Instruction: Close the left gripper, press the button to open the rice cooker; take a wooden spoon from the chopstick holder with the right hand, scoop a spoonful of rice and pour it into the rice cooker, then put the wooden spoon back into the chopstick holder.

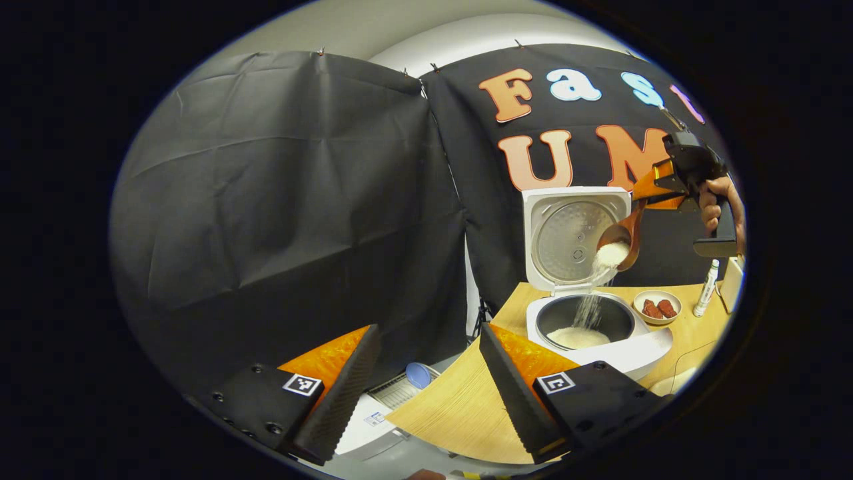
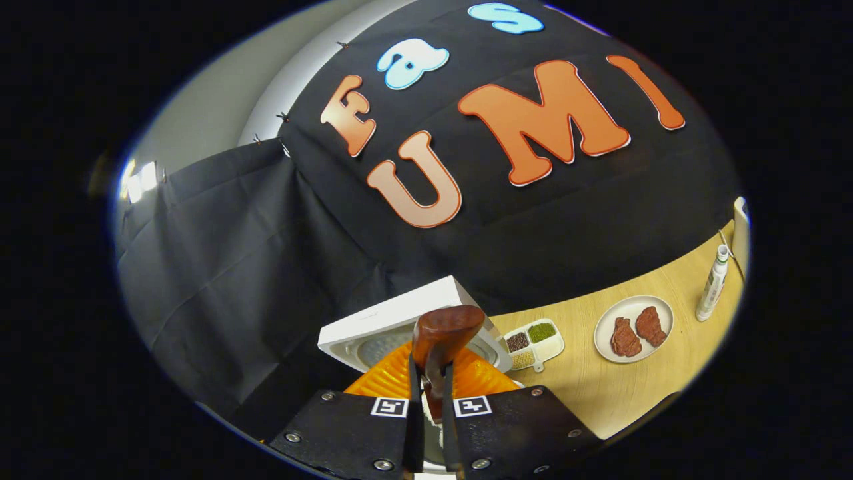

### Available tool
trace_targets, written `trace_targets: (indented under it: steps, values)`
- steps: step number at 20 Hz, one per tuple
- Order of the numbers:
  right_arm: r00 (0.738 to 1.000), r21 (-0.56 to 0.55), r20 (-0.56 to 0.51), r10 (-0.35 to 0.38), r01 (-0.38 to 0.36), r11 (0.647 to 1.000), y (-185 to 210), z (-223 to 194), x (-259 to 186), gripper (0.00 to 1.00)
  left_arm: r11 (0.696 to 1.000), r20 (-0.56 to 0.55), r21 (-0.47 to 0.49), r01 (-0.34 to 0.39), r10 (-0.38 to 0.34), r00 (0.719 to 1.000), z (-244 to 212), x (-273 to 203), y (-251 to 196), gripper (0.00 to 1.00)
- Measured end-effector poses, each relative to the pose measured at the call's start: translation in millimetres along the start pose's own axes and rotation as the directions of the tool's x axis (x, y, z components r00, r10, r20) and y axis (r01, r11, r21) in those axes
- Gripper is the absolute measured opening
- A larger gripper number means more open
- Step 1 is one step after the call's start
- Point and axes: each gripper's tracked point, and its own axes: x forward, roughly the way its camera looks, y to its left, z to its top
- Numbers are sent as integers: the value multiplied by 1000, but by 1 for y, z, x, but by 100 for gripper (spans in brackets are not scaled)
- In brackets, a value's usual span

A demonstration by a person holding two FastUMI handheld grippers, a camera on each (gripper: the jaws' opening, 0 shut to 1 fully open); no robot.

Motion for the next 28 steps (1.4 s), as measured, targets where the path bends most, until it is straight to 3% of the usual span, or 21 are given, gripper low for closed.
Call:
trace_targets:
  steps: [6,13,18,28]
  values:
    - [999,-99,41,35,-31,995,16,16,-4,11,1000,-11,8,7,-7,1000,4,10,-6,100]
    - [992,-268,99,78,-49,962,39,29,-10,11,1000,-23,14,11,-11,1000,2,17,-6,100]
    - [985,-407,136,103,-39,913,51,32,-17,11,1000,-34,14,7,-7,999,-3,22,-9,100]
    - [976,-643,137,170,-42,765,82,16,-23,11,1000,-48,19,-10,11,999,-8,21,-9,100]
